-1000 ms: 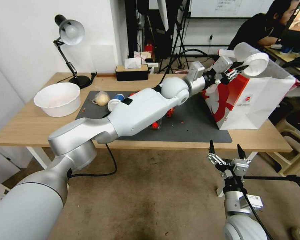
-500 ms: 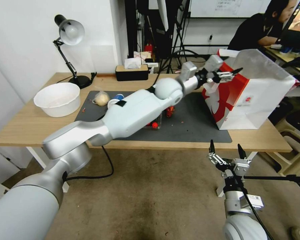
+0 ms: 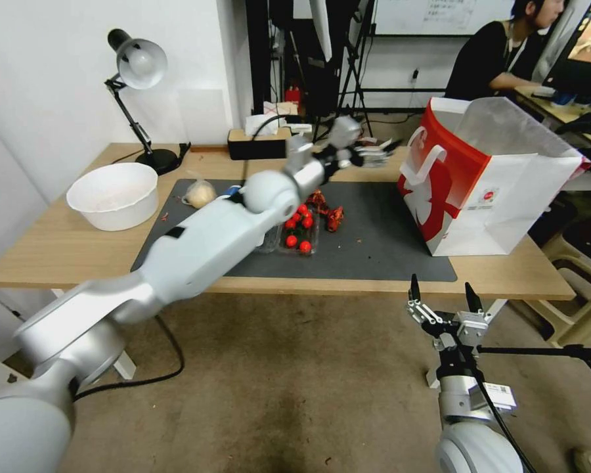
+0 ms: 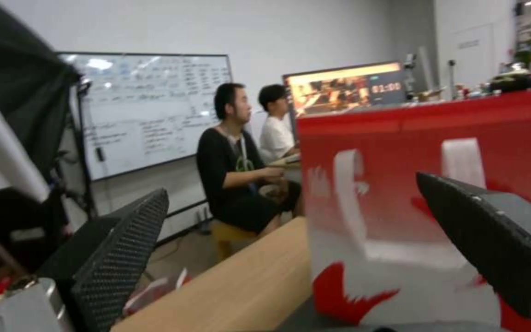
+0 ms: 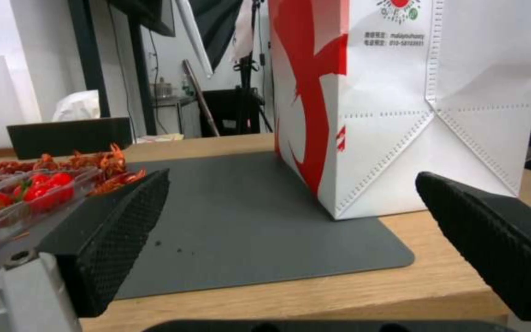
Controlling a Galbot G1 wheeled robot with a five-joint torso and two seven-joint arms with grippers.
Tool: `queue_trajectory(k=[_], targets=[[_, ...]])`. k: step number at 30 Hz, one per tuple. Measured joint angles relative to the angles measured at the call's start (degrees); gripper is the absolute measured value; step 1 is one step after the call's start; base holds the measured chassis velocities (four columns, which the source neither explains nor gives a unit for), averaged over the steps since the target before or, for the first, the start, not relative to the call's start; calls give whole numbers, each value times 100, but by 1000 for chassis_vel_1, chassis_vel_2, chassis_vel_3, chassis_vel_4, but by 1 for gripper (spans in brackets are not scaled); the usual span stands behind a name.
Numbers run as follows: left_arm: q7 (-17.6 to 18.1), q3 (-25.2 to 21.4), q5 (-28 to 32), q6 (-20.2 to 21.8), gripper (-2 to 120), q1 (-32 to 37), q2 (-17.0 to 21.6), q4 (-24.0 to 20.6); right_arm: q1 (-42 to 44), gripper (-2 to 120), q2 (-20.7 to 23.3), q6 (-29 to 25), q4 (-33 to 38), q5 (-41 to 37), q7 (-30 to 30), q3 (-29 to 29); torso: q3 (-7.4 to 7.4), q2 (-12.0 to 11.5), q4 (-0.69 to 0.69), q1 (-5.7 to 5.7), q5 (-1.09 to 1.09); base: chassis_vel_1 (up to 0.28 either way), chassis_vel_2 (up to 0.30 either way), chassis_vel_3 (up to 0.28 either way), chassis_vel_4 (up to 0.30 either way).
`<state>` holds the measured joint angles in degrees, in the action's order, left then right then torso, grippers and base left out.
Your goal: Pick up the trash from the table and place it into the takeout bag.
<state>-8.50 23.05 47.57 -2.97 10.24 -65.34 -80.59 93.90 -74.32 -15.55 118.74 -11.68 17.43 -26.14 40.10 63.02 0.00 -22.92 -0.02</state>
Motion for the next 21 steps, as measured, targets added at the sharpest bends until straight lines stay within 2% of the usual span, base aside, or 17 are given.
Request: queue_trajectory(k=[1,6,9,17,19,21], targets=[[15,-144,-11,10,100,192,174,-153,-2,100,8,7,4,2,-1,4,0,0,0,0,-1,0,0,0,0],[95,-514,-52,49,100,664,486,-481,-18,100,14,22,11,14,-4,35,0,0,0,0,0,0,0,0,0],[132,-938,-128,63,100,1119,754,-751,-26,100,15,32,15,28,-7,65,0,1,0,0,3,0,0,0,0],[161,-1502,-188,77,100,1823,1150,-1118,-23,100,14,35,16,41,-10,90,0,0,0,0,-2,0,0,0,0],[189,-1897,-266,83,100,2337,1335,-1377,-16,100,20,35,20,44,-11,93,0,1,-1,0,1,0,0,0,0],[210,-2035,-310,94,100,2498,1377,-1464,-12,100,25,35,20,45,-12,93,0,1,1,0,-2,0,0,0,0]])
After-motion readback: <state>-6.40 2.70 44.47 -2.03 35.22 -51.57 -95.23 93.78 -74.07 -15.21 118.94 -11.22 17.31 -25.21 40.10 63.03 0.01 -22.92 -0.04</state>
